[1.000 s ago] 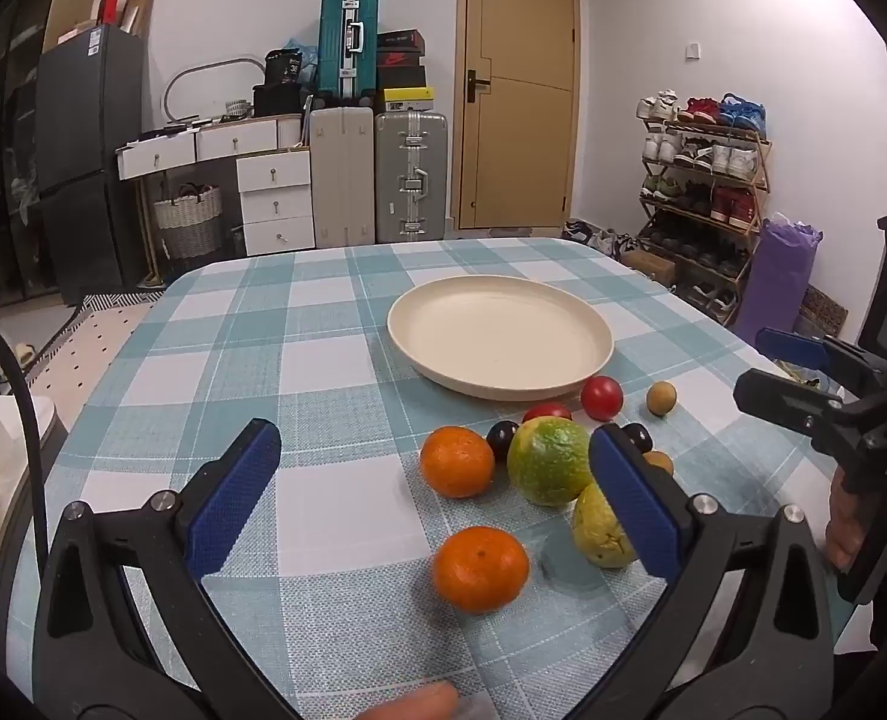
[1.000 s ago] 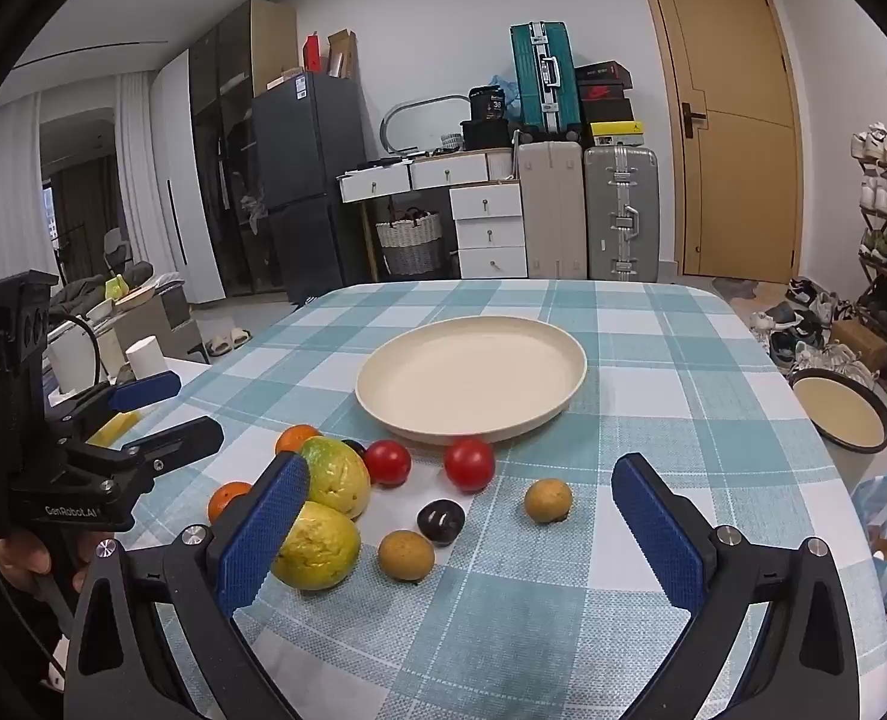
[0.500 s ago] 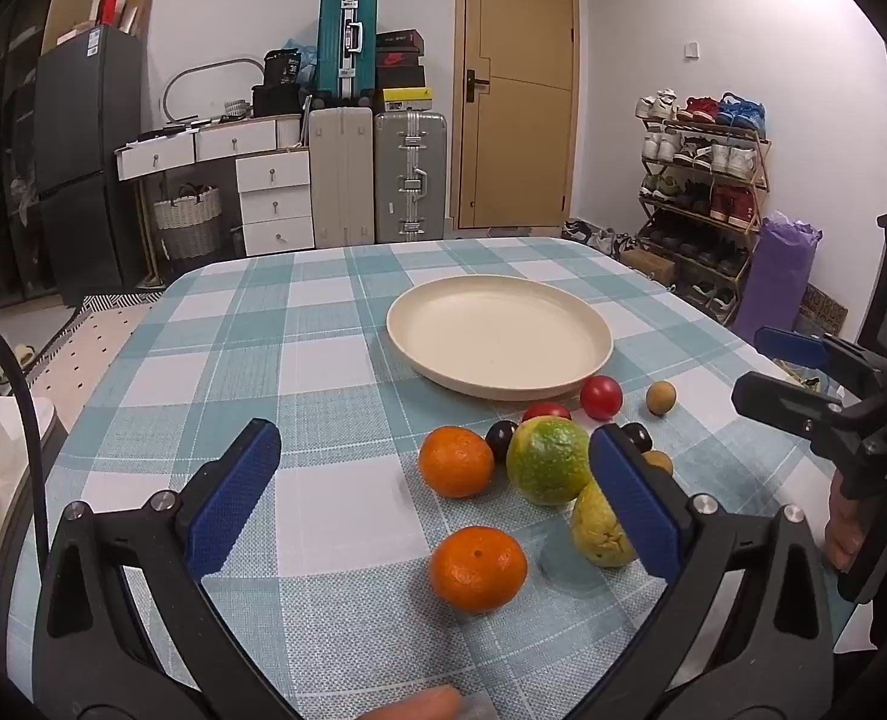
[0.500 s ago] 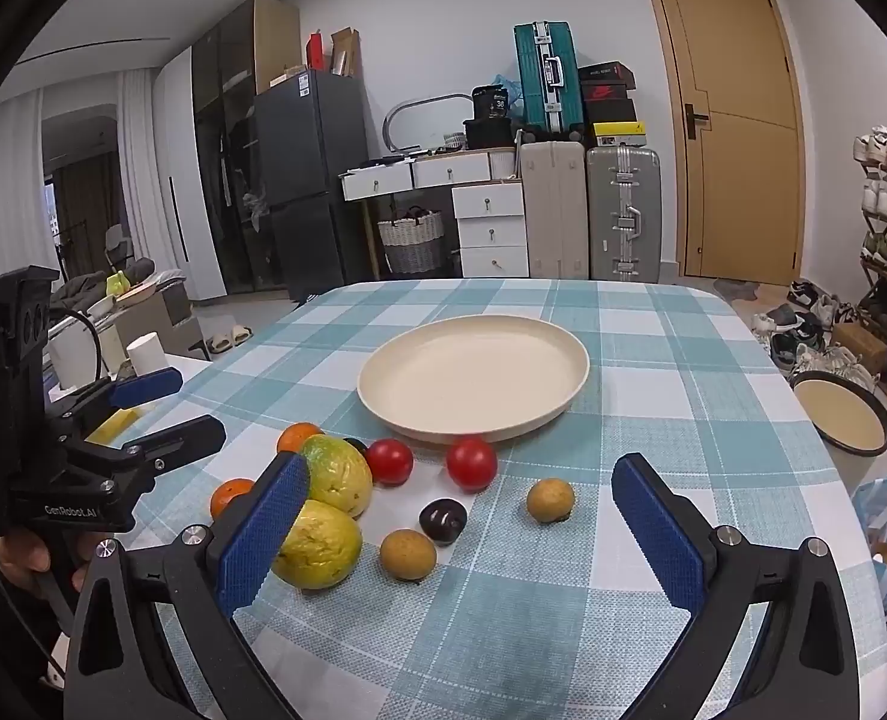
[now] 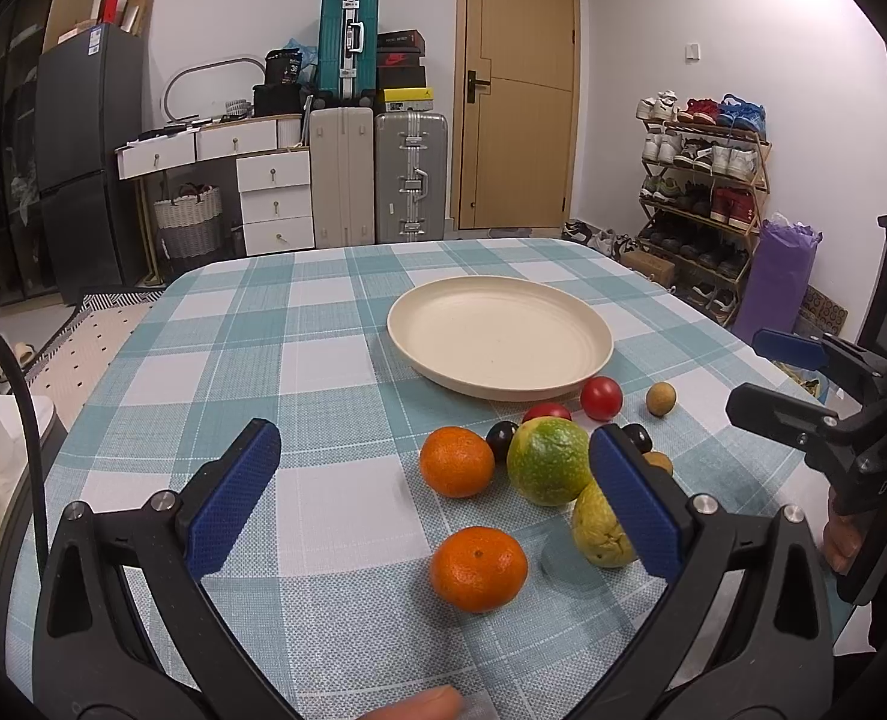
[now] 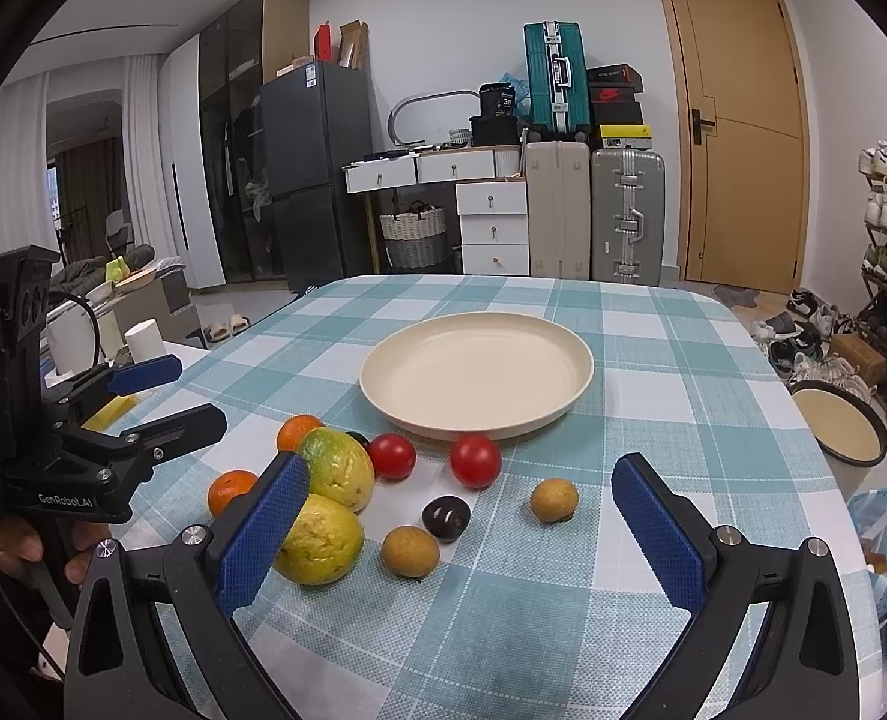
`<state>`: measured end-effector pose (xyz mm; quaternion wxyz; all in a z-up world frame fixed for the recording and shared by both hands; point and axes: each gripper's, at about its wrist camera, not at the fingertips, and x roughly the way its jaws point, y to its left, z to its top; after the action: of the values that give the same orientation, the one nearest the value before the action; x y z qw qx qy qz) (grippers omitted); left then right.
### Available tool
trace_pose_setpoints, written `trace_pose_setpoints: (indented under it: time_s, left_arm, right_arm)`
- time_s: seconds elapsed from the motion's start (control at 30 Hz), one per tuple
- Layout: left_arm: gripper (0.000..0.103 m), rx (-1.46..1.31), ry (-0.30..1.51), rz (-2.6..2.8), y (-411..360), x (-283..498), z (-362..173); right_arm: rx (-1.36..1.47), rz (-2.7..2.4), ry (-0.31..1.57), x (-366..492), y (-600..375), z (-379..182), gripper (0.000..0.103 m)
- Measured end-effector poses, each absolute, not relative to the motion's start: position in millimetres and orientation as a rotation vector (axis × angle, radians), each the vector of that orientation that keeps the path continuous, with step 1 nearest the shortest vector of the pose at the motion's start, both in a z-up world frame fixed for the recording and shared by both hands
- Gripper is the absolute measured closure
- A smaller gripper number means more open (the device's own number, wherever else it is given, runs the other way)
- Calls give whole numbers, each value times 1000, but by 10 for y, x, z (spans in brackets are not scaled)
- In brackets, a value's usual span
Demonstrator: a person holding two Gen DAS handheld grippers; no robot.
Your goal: Organize fruits
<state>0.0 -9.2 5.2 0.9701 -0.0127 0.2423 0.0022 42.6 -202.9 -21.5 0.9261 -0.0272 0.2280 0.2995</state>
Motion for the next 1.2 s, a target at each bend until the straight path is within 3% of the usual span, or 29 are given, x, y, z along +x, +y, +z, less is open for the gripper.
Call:
trace_pose_setpoints:
  time_s: [1.2]
  left_arm:
    - [0,-33,499,0,-48,16,-70]
  right_arm:
    - [-65,618,468,438,-2004,-224,0]
